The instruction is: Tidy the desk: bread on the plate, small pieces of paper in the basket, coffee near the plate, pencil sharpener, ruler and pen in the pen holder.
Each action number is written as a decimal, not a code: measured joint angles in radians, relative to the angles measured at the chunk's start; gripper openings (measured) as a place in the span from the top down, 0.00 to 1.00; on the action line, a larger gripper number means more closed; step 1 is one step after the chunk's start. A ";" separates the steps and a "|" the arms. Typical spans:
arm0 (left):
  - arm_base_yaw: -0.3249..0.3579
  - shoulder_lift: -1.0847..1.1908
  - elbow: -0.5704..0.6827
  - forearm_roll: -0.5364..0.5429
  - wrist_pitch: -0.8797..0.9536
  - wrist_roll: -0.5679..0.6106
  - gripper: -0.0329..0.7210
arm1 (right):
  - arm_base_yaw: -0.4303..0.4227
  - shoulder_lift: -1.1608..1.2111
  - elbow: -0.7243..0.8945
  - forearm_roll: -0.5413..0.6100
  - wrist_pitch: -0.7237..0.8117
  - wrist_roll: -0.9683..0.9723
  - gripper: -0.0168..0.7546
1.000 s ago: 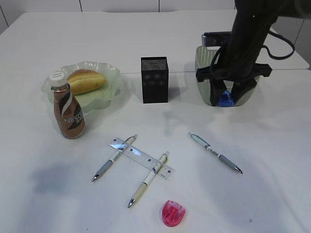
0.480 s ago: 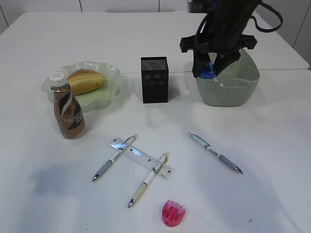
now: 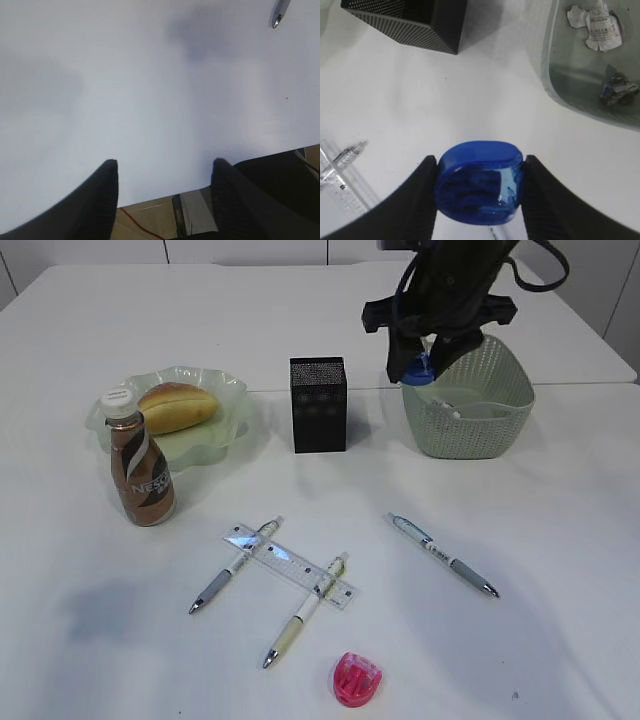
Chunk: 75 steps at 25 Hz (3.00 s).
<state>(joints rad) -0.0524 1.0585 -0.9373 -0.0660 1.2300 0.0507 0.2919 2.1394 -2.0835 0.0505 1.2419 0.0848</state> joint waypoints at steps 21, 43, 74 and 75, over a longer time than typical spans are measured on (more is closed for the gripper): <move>0.000 0.000 0.000 0.004 0.005 0.000 0.41 | 0.000 0.165 -0.223 0.087 -0.094 -0.128 0.49; 0.000 0.000 0.000 0.005 0.005 -0.002 0.41 | 0.000 0.256 -0.224 0.301 -0.391 -0.316 0.49; 0.000 0.000 0.000 0.006 0.005 -0.002 0.43 | 0.000 0.338 -0.224 0.366 -0.501 -0.413 0.49; 0.000 0.000 0.000 0.006 0.005 -0.002 0.43 | 0.000 0.338 -0.224 0.366 -0.501 -0.413 0.49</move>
<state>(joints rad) -0.0524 1.0585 -0.9373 -0.0597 1.2346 0.0491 0.2919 2.4774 -2.3077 0.4169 0.7408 -0.3281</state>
